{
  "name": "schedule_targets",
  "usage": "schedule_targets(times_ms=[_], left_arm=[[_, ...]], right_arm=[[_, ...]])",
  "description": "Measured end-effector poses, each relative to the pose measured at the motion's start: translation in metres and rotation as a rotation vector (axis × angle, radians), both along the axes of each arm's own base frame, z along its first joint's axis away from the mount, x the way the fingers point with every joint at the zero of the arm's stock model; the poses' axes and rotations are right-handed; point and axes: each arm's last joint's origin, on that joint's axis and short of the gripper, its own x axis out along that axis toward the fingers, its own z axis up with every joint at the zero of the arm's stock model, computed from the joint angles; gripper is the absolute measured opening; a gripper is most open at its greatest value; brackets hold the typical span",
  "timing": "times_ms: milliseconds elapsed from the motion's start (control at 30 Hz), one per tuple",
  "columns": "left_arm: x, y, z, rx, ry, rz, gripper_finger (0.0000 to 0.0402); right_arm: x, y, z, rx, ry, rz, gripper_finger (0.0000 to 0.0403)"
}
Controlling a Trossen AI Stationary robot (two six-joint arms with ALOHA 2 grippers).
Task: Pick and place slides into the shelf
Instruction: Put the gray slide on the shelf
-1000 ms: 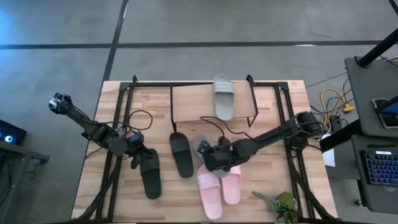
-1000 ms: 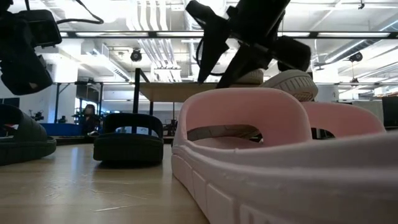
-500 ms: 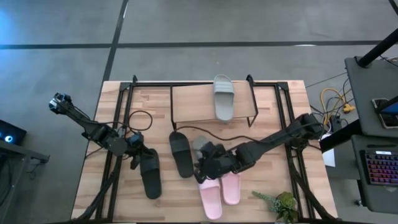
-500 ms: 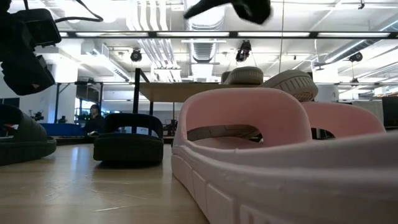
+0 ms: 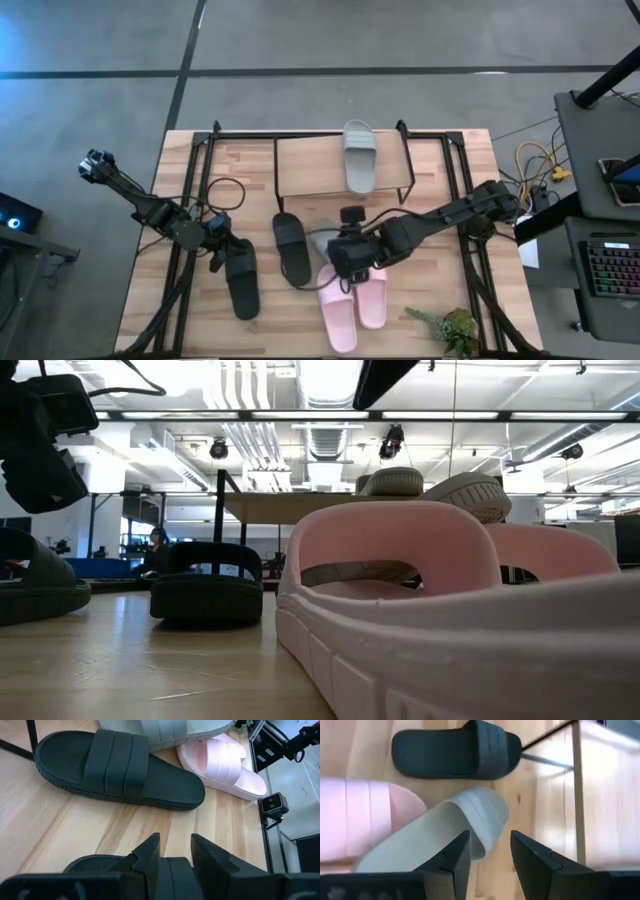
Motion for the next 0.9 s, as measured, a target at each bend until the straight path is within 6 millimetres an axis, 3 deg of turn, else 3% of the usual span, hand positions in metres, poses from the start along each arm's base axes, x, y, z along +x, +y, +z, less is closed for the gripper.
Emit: schedule_targets(times_ms=[433, 900], left_arm=[[0.003, -0.001, -0.003, 0.015, 0.021, 0.025, 0.0095], [0.009, -0.005, -0.01, 0.04, 0.082, 0.035, 0.0095]], right_arm=[[0.024, 0.011, -0.059, -0.129, 0.194, 0.176, 0.0137], [0.027, 0.008, -0.066, -0.161, 0.173, 0.168, 0.0218]])
